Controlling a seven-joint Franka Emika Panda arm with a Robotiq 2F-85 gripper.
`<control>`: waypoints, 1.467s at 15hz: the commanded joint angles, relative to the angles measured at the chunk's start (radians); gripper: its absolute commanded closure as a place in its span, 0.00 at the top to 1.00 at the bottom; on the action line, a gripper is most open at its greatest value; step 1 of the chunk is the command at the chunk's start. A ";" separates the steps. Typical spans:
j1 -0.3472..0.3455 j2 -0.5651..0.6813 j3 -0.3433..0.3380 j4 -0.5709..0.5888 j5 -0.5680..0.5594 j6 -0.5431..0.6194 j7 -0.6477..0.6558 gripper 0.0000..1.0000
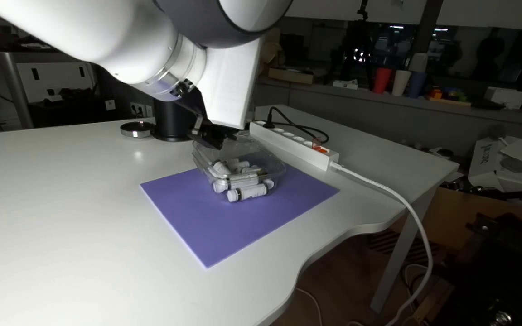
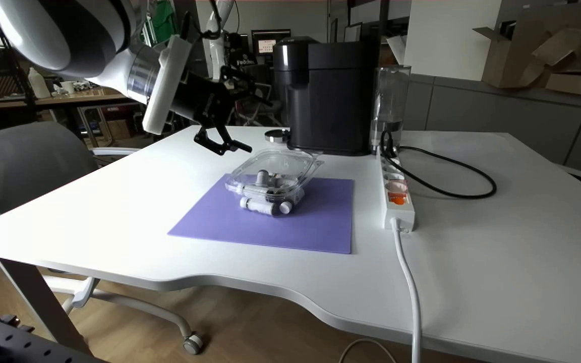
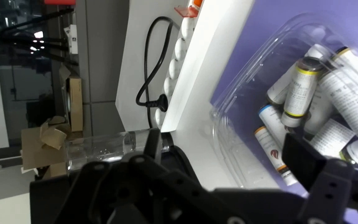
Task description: Close the clear container
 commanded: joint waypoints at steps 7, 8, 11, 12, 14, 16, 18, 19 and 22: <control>-0.163 -0.083 -0.119 -0.103 0.073 0.570 -0.078 1.00; -0.180 -0.093 -0.133 -0.115 0.089 0.650 -0.100 1.00; -0.254 -0.135 -0.128 -0.178 0.169 0.830 -0.236 1.00; -0.275 -0.149 -0.123 -0.205 0.222 0.876 -0.306 1.00; -0.312 -0.176 -0.103 -0.267 0.347 0.934 -0.456 1.00; -0.267 -0.207 -0.148 -0.329 0.504 0.975 -0.617 1.00; -0.256 -0.229 -0.151 -0.376 0.641 0.994 -0.750 1.00; -0.248 -0.235 -0.153 -0.396 0.701 1.003 -0.816 1.00; -0.215 -0.273 -0.154 -0.432 0.868 0.972 -0.971 1.00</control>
